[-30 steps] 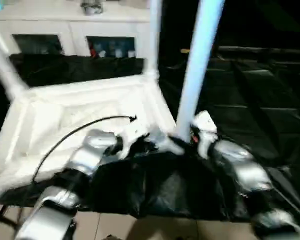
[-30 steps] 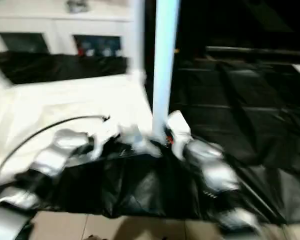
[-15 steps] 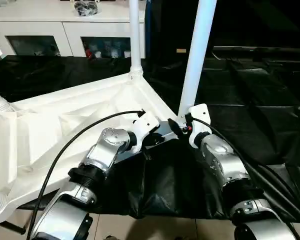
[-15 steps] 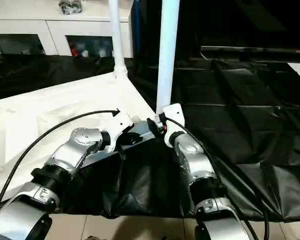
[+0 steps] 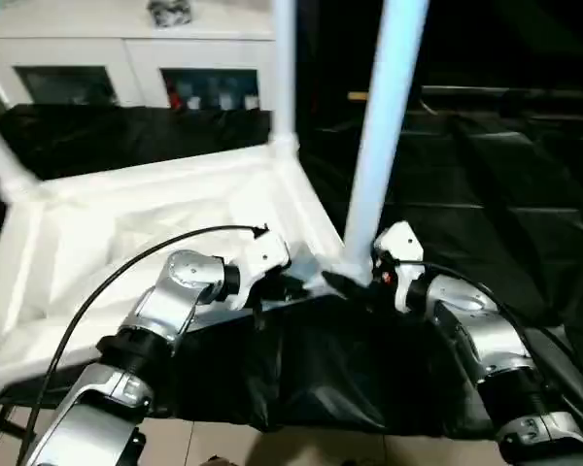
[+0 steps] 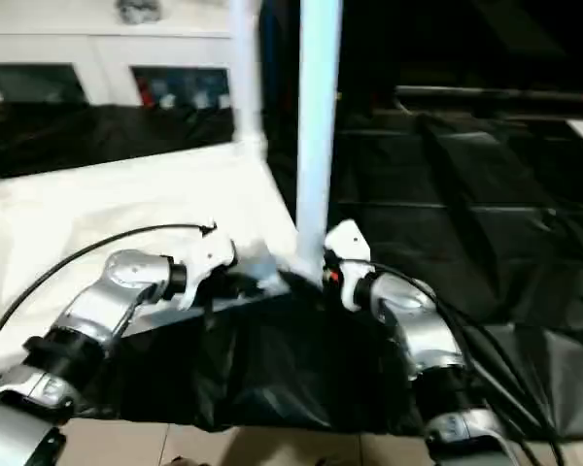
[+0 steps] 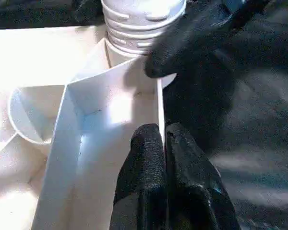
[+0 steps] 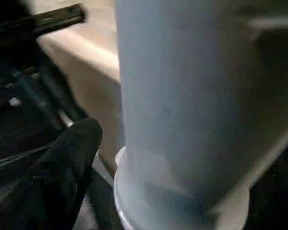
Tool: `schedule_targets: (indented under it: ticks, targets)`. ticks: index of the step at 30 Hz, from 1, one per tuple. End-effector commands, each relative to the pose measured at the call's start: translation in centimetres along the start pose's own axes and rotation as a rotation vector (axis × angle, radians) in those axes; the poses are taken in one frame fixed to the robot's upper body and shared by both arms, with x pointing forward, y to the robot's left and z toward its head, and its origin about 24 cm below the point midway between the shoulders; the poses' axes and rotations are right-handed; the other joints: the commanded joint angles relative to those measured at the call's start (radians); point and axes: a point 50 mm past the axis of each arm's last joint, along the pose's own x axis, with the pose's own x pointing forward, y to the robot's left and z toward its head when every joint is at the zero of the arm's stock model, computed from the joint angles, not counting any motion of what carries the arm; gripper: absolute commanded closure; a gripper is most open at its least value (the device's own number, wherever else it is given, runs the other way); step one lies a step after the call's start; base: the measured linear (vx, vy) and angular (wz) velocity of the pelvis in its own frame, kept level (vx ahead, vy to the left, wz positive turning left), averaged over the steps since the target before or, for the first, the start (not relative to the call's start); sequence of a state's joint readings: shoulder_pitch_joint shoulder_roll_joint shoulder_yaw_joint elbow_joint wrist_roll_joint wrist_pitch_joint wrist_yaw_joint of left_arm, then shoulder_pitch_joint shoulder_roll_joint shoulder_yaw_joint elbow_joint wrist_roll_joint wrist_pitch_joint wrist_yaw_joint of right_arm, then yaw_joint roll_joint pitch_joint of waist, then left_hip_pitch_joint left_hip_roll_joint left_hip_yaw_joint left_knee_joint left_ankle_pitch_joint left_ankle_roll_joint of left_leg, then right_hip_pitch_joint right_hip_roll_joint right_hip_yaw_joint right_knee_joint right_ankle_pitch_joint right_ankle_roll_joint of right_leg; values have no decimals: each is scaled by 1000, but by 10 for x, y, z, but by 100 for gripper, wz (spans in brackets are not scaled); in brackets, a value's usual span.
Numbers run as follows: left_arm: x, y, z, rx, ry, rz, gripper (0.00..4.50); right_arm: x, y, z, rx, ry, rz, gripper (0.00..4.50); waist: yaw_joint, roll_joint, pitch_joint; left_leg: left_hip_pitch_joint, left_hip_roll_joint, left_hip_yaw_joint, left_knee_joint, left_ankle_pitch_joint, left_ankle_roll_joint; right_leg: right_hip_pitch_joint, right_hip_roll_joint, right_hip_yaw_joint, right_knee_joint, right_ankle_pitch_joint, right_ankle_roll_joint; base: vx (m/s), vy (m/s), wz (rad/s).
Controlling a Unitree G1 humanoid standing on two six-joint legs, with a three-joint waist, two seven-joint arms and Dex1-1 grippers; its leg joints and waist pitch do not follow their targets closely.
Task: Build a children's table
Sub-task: Rotate leg to tighten
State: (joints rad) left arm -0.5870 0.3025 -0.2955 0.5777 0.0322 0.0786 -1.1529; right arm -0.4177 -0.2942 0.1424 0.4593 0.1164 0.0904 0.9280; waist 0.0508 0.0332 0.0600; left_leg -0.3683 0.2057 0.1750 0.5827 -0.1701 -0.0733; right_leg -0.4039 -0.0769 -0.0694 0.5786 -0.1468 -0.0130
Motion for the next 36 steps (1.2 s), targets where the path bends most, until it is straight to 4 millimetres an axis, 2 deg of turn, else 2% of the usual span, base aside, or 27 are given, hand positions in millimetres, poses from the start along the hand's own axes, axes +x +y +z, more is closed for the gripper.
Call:
schedule_targets:
  ticks: [1, 4, 13, 22, 24, 25, 27, 28, 29, 30, 31, 32, 33, 35, 36]
  targets:
    - [3, -4, 13, 68, -43, -59, 450, 3, 13, 2, -15, 4, 128, 44, 3, -5, -72, 12, 22, 0, -67, -273, 57, 50, -55, 37, -66, -314, -214, 0, 0, 0]
    - [-1, -6, 12, 77, -41, -97, 450, -3, 15, 1, -25, 23, 186, 44, 8, -7, -72, 13, 22, 0, -67, -274, 55, 48, -56, 37, -66, -331, -208, 0, 0, 0]
    - [-7, -6, 9, 75, -19, -133, 450, -4, 22, 2, -29, 51, 264, 121, 12, -7, -70, 14, 22, -1, -68, -282, 42, 46, -57, 37, -70, -370, -195, 0, 0, 0]
    - [-8, -6, 8, 55, -26, -134, 450, -3, 27, -1, -3, 43, 272, 174, 14, -4, -73, 12, 22, -1, -66, -254, 46, 49, -56, 37, -63, -318, -207, 0, 0, 0]
    - [-5, -3, 9, 32, -39, -85, 450, 2, 25, 0, 28, 17, 205, 175, 12, -6, -73, 11, 23, 0, -66, -254, 45, 48, -56, 38, -63, -311, -211, 0, 0, 0]
    - [1, 2, 11, -3, -47, 3, 450, 10, 20, 1, 60, -23, 77, 175, 9, -7, -72, 10, 22, -1, -67, -257, 39, 48, -57, 38, -63, -319, -210, 0, 0, 0]
    - [9, 9, 15, -35, -46, 118, 450, 22, 16, -1, 98, -40, -73, 175, 2, -8, -69, 11, 18, -3, -69, -276, 22, 46, -57, 35, -68, -367, -197, 0, 0, 0]
    - [14, 13, 17, -50, -41, 172, 450, 27, 14, -2, 106, -39, -142, 176, -1, -8, -69, 17, 15, -4, -67, -290, 6, 43, -58, 33, -75, -432, -172, 0, 0, 0]
    - [14, 13, 17, -50, -41, 172, 450, 27, 14, -2, 106, -39, -142, 176, -4, -8, -68, 17, 14, -4, -67, -295, 6, 41, -58, 33, -78, -448, -167, 0, 0, 0]
    - [21, 17, 21, -74, -45, 243, 450, 37, 13, -3, 130, -30, -231, 176, -3, -7, -67, 17, 13, -6, -68, -305, 11, 43, -58, 32, -83, -470, -152, 0, 0, 0]
    - [24, 19, 23, -82, -46, 267, 450, 41, 12, -3, 139, -27, -262, 176, -7, -7, -66, 16, 14, -3, -67, -305, 9, 38, -58, 34, -83, -470, -150, 0, 0, 0]
    - [28, 20, 26, -95, -49, 294, 450, 46, 12, -4, 154, -23, -299, 176, -11, -7, -66, 19, 11, -7, -67, -323, 2, 39, -57, 29, -85, -491, -146, 0, 0, 0]
    - [33, 21, 30, -100, -54, 319, 450, 53, 12, -3, 182, -19, -347, 176, -15, -8, -67, 17, 10, -7, -68, -320, 3, 41, -56, 29, -86, -491, -142, 0, 0, 0]
    - [41, 21, 36, -107, -66, 345, 450, 63, 13, -1, 208, -13, -409, 177, -19, -2, -67, 17, 8, -8, -66, -330, 10, 39, -57, 27, -91, -504, -135, 0, 0, 0]
    - [45, 20, 39, -110, -76, 349, 450, 68, 14, 1, 212, -12, -425, 177, -21, -4, -67, 16, 9, -8, -67, -329, 11, 38, -57, 29, -92, -499, -135, 0, 0, 0]
